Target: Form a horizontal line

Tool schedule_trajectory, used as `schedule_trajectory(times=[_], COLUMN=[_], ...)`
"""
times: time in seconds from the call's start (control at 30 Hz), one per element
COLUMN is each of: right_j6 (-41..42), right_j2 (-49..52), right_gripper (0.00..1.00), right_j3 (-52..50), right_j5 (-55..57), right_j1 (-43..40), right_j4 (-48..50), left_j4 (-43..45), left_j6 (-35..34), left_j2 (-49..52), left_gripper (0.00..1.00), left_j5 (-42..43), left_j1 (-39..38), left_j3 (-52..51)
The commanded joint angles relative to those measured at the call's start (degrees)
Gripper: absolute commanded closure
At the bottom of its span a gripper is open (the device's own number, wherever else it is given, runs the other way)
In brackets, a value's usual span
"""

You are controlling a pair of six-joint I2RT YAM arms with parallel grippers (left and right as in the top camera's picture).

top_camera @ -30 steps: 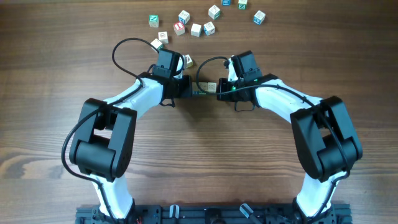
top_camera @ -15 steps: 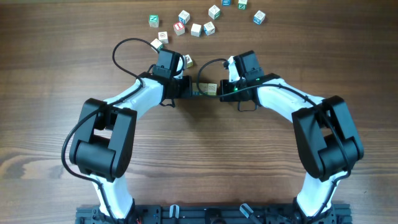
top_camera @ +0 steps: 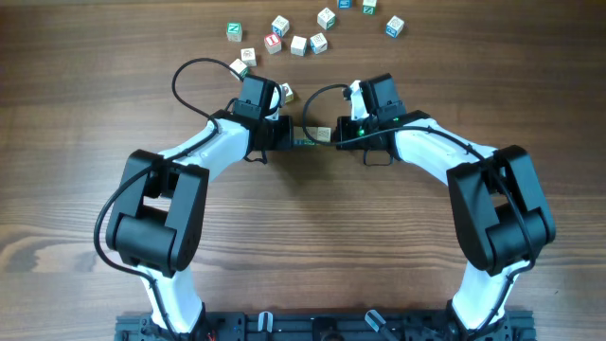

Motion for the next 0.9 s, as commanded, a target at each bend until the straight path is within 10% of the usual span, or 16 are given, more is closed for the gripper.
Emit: schedule_trajectory(times=[0.0,0.87], right_j6=[0.50,1.77], right_j2=[1.07,1.07], right_gripper=[0.95,0.95], right_j3=[0.96,0.96], right_j5=[-1.77,-5.16], right_j1=[0.09,0.09], right_j4=[0.24,1.49], left_j4=[-1.92,-2.12], left_j6=[0.55,0.55], left_j2=[2.40,2.40], left_gripper=[0.96,0.96], left_j5=[-1.05,-2.56], left_j1=[-0.72,-0.72], left_j3=[-2.08,-2.08])
